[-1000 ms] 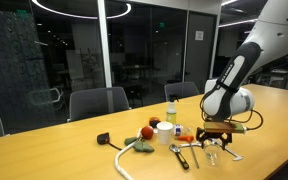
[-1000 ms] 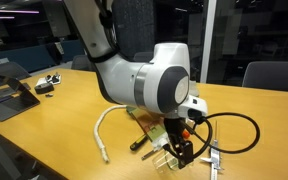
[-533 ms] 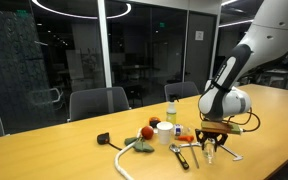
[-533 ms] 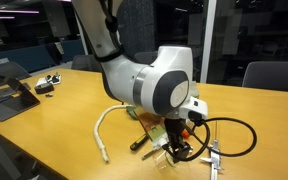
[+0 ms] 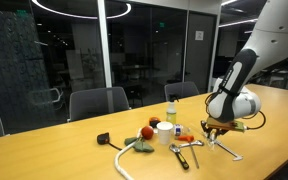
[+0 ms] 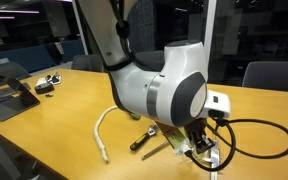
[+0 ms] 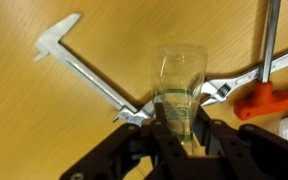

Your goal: Put the clear cup upright

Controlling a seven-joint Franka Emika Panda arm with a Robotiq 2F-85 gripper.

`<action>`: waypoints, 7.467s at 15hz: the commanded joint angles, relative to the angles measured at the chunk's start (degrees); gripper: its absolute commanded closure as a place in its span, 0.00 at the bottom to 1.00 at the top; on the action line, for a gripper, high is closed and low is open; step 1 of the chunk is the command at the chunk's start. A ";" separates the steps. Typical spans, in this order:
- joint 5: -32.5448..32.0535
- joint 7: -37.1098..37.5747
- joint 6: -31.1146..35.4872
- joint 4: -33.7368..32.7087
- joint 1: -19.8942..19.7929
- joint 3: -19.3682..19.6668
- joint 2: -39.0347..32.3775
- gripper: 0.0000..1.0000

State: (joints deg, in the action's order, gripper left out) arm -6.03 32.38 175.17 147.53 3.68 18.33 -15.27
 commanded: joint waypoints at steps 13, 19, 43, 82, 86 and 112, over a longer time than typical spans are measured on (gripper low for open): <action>33.32 10.82 25.97 -2.75 40.73 30.21 -33.82 0.93; 49.96 10.25 22.21 -7.62 43.32 29.91 -44.98 0.93; 48.58 29.08 5.60 -10.52 55.95 38.10 -71.81 0.94; 32.56 1.61 -3.00 -0.33 54.42 38.50 -16.43 0.00; 30.70 -7.11 -10.08 2.82 65.28 51.41 -5.07 0.00; 45.11 -53.92 -83.91 -4.64 117.93 123.98 -39.15 0.00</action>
State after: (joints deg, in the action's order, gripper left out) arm 37.93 -15.37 96.92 140.66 120.21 138.96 -44.43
